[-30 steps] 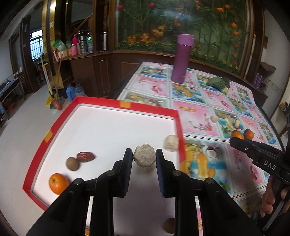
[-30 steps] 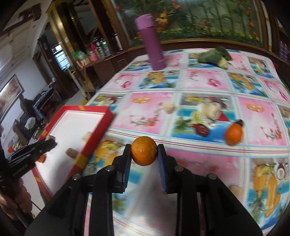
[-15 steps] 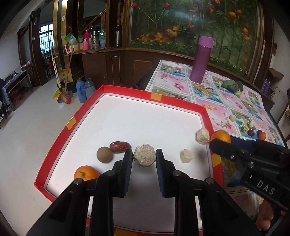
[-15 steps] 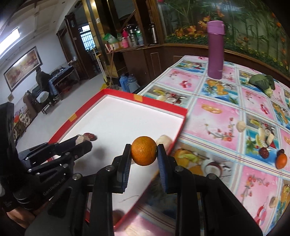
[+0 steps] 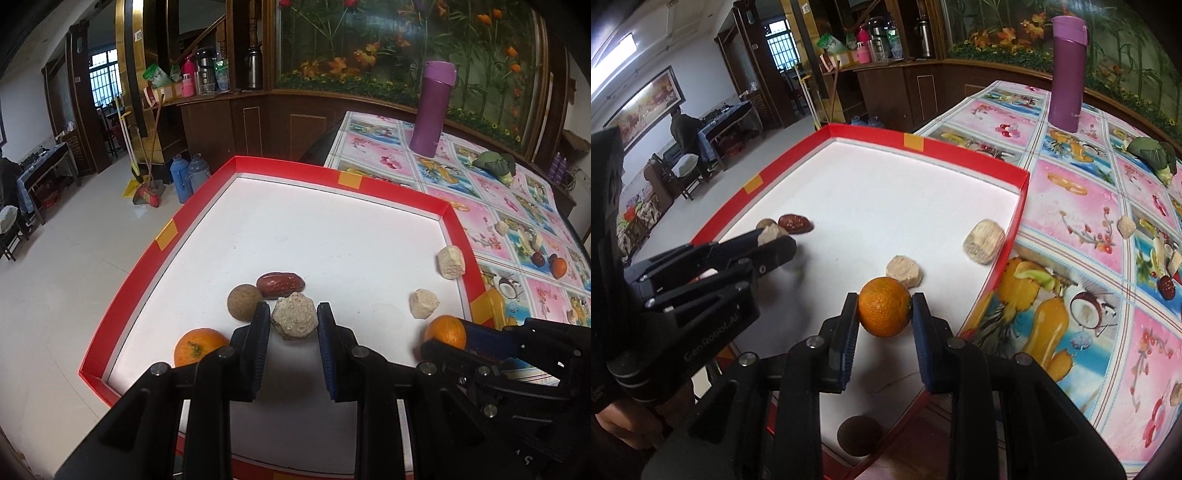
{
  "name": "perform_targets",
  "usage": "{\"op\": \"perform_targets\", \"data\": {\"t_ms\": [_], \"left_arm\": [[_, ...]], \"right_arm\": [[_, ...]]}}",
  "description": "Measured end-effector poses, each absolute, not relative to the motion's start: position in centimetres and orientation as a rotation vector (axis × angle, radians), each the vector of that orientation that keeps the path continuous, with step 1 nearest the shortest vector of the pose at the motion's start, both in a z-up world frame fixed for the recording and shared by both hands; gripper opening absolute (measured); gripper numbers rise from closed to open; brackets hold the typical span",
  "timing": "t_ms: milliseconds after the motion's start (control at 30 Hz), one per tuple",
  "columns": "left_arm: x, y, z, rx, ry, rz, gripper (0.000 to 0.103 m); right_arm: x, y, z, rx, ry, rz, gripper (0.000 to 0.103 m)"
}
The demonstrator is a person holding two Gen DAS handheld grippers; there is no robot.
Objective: Organize fruits
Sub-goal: 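Carry the beige chunk and the orange over the white tray with both tools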
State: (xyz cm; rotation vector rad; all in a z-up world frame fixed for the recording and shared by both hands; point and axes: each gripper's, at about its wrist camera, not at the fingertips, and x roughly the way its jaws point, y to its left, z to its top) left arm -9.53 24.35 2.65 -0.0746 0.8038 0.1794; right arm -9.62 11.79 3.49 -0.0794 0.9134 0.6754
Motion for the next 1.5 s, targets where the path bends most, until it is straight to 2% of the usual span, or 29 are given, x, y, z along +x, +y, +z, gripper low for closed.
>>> {"op": "perform_targets", "data": {"t_ms": [1500], "left_arm": [[-9.7, 24.1, 1.8, -0.054, 0.839, 0.194, 0.025]], "right_arm": [[-12.1, 11.5, 2.8, -0.135, 0.859, 0.7, 0.03]]}}
